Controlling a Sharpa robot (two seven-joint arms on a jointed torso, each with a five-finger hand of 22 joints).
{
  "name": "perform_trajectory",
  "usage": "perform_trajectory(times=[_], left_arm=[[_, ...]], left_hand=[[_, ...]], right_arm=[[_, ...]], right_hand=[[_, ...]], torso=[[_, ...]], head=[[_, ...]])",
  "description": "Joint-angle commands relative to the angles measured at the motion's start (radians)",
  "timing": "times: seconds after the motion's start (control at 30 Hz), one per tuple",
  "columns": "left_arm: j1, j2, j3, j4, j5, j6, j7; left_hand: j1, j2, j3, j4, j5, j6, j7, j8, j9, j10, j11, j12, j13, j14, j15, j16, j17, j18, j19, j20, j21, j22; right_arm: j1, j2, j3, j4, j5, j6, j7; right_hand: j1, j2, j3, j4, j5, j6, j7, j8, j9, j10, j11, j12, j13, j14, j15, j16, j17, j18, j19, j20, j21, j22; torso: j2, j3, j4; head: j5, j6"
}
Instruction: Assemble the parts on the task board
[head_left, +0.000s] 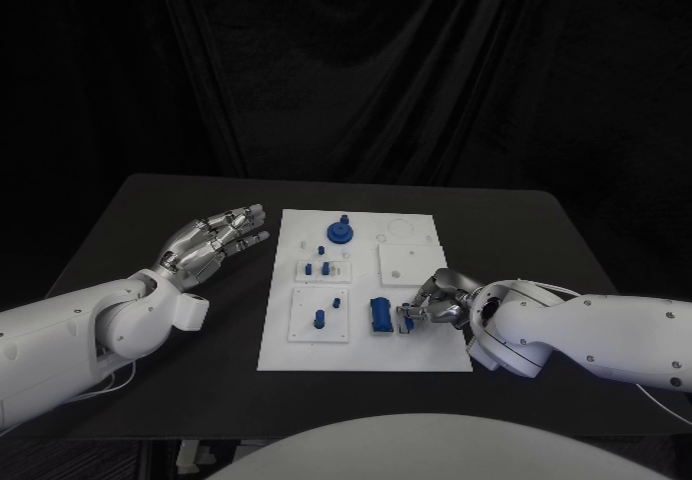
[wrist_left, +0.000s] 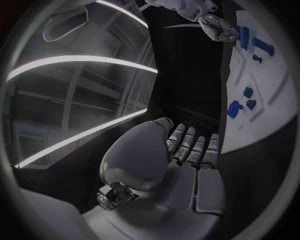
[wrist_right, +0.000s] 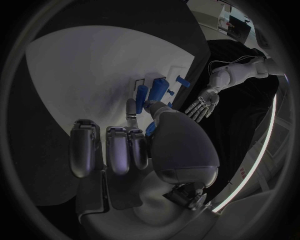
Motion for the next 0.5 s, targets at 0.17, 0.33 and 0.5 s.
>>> perform_trajectory(times=[0.17,0.33,0.5], left_arm=[[-0.002,0.001,0.001,0.002,0.001,0.015,0.008],[-0.002,0.001,0.001,0.002,0.001,0.015,0.007],[-0.002,0.001,0.001,0.001,0.001,0.016,0.006]], left_hand=[[0.009,0.001,0.005,-0.001,0.006,0.003,0.064,0.004,0.001,0.004,0.001,0.004,0.001,0.002,0.003,0.005,0.001,-0.008,0.006,0.001,0.004,0.001],[0.009,0.001,0.005,-0.001,0.006,0.003,0.064,0.004,0.001,0.004,0.001,0.004,0.001,0.002,0.003,0.005,0.001,-0.008,0.006,0.001,0.004,0.001],[0.011,0.001,0.007,0.000,0.006,0.003,0.064,0.004,0.001,0.004,0.000,0.002,0.001,0.001,0.003,0.005,0.001,-0.008,0.005,0.000,0.003,0.001]], right_arm=[[-0.007,0.006,0.000,-0.004,0.006,0.025,-0.015],[-0.007,0.009,0.000,-0.005,0.000,0.027,-0.016],[-0.008,0.011,0.000,-0.007,-0.006,0.026,-0.020]], right_hand=[[-0.035,-0.001,0.003,0.014,-0.071,-0.007,0.003,-0.005,-0.004,0.106,0.005,0.003,0.263,0.084,0.001,0.001,0.158,-0.011,0.052,0.005,-0.004,0.215],[-0.055,-0.002,-0.005,0.028,-0.159,-0.006,0.004,-0.005,-0.008,0.106,0.006,0.003,0.263,0.083,0.003,0.000,0.156,-0.011,0.052,0.007,-0.005,0.215],[-0.076,-0.004,-0.019,0.045,-0.216,-0.006,0.006,-0.006,-0.011,0.106,0.008,0.003,0.263,0.083,0.004,0.000,0.156,-0.010,0.051,0.008,-0.005,0.215]], torso=[[-0.001,0.0002,-0.0004],[-0.001,0.0002,-0.0007],[-0.001,0.0001,0.0002]], head=[[0.002,0.000],[0.002,0.000],[0.001,0.000]])
